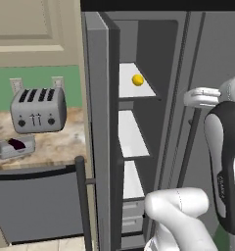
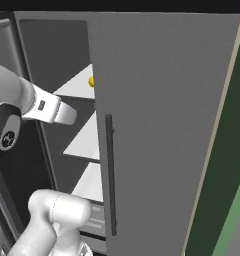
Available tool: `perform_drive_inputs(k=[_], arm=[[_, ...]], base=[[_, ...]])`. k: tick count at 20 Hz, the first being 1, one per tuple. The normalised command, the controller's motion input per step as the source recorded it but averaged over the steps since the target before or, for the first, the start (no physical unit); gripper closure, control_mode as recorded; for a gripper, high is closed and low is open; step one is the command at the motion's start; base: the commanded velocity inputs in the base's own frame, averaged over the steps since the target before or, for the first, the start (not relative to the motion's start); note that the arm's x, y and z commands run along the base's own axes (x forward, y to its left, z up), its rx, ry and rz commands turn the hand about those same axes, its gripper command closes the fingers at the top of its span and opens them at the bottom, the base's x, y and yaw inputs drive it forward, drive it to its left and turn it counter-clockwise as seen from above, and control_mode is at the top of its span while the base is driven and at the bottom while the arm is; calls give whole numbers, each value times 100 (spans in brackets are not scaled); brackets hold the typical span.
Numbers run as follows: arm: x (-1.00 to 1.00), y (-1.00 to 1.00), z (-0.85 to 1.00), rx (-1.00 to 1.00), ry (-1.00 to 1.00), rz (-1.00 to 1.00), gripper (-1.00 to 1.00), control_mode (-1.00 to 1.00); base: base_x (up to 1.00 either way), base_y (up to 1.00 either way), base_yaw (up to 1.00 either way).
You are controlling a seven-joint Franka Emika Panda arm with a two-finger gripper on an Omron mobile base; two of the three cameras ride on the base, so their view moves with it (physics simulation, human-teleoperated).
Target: Take the eggplant and lemon out of the freezer and place them in the tupperware container on the counter. Then put the tupperware containing the vegetables back in the freezer.
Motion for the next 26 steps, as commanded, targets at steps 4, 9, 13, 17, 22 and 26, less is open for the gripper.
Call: perform_drive_inputs(k=[4,9,13,17,22,26], arm=[[61,46,3,-1,11,0,-100,-100],[94,44,-6,-2,10,5,-100,-100],[97,32,-6,-1,2,4,-100,-100],[85,15,-3,0,0,5,-100,-100],[82,9,-20,-3,0,5,-100,-100],[73,0,-32,-8,-1,4,-100,-100]], base=[[0,0,0],[0,0,0],[0,0,0],[0,0,0],[0,0,0],[0,0,0]])
